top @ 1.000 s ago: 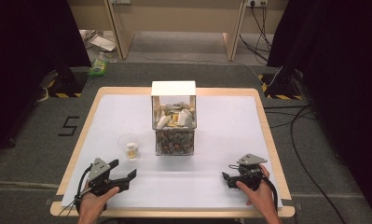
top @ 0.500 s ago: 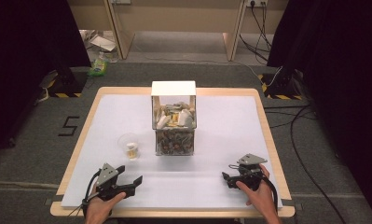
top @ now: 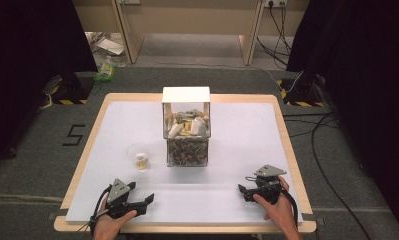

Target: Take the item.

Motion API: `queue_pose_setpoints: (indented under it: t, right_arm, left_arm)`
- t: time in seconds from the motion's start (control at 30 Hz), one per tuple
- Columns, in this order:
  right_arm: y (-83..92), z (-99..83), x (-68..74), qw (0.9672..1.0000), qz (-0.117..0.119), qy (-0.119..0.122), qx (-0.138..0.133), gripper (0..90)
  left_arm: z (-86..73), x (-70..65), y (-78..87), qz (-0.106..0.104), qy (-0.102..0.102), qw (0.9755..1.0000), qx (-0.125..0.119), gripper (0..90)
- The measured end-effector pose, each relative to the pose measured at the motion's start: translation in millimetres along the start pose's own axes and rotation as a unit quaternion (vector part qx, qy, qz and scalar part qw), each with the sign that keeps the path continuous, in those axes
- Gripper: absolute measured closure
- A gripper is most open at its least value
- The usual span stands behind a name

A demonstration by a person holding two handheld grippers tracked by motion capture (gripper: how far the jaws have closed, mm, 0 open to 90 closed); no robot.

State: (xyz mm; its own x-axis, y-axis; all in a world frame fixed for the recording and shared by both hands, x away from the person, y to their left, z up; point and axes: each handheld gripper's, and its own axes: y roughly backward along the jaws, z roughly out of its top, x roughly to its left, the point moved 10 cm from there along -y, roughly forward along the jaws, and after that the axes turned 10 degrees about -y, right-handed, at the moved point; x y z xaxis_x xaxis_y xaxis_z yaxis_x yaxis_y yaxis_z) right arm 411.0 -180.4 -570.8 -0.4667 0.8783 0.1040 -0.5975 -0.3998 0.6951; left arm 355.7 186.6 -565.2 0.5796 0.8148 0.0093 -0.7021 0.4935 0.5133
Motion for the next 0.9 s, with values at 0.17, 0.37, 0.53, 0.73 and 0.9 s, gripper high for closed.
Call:
queue_pose_setpoints:
  t: [0.17, 0.37, 0.53, 0.73, 0.9]
  right_arm:
    - [0.0, 0.0, 0.0, 1.0, 0.0, 0.0, 0.0, 8.3]
    - [0.0, 0.0, 0.0, 1.0, 0.0, 0.001, 0.0, 8.3]
    - [0.0, 0.0, 0.0, 1.0, 0.0, 0.001, 0.0, 8.4]
    - [0.1, 0.0, 0.0, 1.0, 0.0, 0.001, 0.0, 8.3]
    - [0.1, 0.0, 0.1, 1.0, 0.0, 0.001, 0.0, 8.4]
  left_arm:
    - [-4.4, 2.1, 2.3, 0.011, -0.013, 0.9998, 0.002, 15.1]
    - [-10.4, -2.1, 5.1, 0.01, -0.021, 0.9997, 0.002, 15.1]
    - [-13.4, -1.6, 8.4, 0.016, -0.022, 0.9996, -0.002, 15.3]
    - [-17.3, -1.0, 13.6, 0.019, -0.021, 0.9996, -0.007, 15.3]
    - [-19.6, -1.2, 16.1, 0.023, -0.025, 0.9993, -0.014, 15.3]
